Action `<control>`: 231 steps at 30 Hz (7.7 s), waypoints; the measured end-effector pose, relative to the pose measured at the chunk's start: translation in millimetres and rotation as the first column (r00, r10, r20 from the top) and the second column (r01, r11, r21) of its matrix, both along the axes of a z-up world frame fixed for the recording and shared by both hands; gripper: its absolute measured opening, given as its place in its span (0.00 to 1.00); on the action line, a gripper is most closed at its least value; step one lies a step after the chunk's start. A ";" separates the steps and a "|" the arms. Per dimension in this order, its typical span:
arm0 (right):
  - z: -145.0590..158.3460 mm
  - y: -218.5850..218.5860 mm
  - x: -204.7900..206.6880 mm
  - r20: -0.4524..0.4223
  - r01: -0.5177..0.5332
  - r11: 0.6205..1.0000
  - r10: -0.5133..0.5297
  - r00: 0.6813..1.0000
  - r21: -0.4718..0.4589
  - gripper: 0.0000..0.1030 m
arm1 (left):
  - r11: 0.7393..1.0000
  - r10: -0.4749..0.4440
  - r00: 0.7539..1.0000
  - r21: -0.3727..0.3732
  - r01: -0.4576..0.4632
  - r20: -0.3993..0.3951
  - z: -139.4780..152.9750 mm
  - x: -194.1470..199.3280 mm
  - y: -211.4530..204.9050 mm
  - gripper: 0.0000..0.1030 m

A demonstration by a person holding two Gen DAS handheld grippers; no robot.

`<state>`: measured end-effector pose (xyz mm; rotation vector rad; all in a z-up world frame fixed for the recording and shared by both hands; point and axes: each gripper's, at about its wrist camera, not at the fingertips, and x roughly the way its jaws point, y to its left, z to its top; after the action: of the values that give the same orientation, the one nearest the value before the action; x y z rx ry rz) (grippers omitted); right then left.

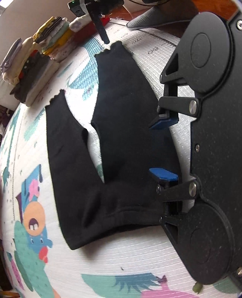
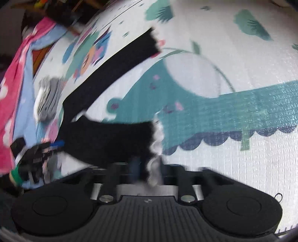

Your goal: Fold clothes

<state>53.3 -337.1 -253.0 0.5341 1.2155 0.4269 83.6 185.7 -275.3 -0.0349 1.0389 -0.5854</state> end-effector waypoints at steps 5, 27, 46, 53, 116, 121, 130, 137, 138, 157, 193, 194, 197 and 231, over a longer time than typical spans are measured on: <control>0.9 15.9 -1.9 0.035 -0.119 0.992 0.118 0.992 0.038 0.02 | 1.000 0.007 1.000 -0.001 -0.007 -0.001 -1.1 -1.2 0.9 0.43; 9.1 43.9 -9.0 0.105 -0.255 0.948 0.277 0.955 -0.189 0.03 | 1.000 -0.006 1.000 -0.006 0.006 0.008 -2.3 -2.5 3.7 0.45; 33.6 96.0 4.5 0.313 -0.453 0.856 0.515 0.798 -0.250 0.22 | 0.997 -0.081 0.990 0.023 0.079 0.112 18.5 -4.2 -22.1 0.47; 15.3 180.7 9.5 0.390 -0.558 0.735 0.678 0.623 -0.386 0.28 | 0.979 -0.199 0.964 -0.017 0.205 0.176 6.3 1.4 -93.7 0.47; 2.0 117.4 -11.2 0.266 -0.454 0.730 0.636 0.724 -0.511 0.47 | 0.974 -0.087 0.961 0.227 0.026 0.262 7.7 -32.0 21.2 0.42; 21.2 110.7 18.3 0.268 -0.422 0.779 0.577 0.771 -0.463 0.42 | 0.981 -0.112 0.926 0.187 0.046 0.360 22.7 2.0 5.9 0.42; 66.6 110.6 135.4 0.240 -0.479 0.653 0.705 0.668 -0.586 0.41 | 0.980 -0.138 0.960 0.172 0.097 0.244 13.0 45.4 8.3 0.53; 29.8 104.1 224.8 0.201 -0.444 0.627 0.694 0.691 -0.640 0.42 | 0.990 -0.042 0.968 0.143 0.007 0.247 29.4 104.1 41.8 0.53; 25.9 103.5 231.1 0.207 -0.444 0.627 0.697 0.687 -0.640 0.42 | 0.989 -0.036 0.969 0.145 0.000 0.246 30.6 113.3 45.4 0.53; -6.3 112.7 279.3 0.194 -0.492 0.633 0.710 0.677 -0.598 0.48 | 0.988 0.149 0.953 -0.015 -0.151 0.262 25.4 142.1 78.1 0.23; 28.0 120.6 266.3 0.179 -0.611 0.524 0.826 0.534 -0.594 0.05 | 0.968 -0.186 0.976 0.194 0.161 0.115 41.3 151.8 51.5 0.09; 34.3 120.5 261.7 0.199 -0.601 0.526 0.827 0.526 -0.602 0.05 | 0.970 -0.182 0.974 0.188 0.155 0.137 46.6 147.0 51.7 0.09; 60.1 121.2 237.6 0.259 -0.580 0.516 0.844 0.470 -0.631 0.05 | 0.973 -0.197 0.956 0.162 0.163 0.216 58.2 130.6 50.6 0.09; 59.9 106.9 -70.5 0.153 -0.476 0.192 0.981 0.120 -0.858 0.05 | 0.808 -0.526 0.834 0.402 0.431 0.164 15.8 -27.3 27.9 0.09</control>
<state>-17.2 -230.2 -193.1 -1.0402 0.6265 1.0160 56.3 213.6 -259.4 0.6331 0.8688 -0.8333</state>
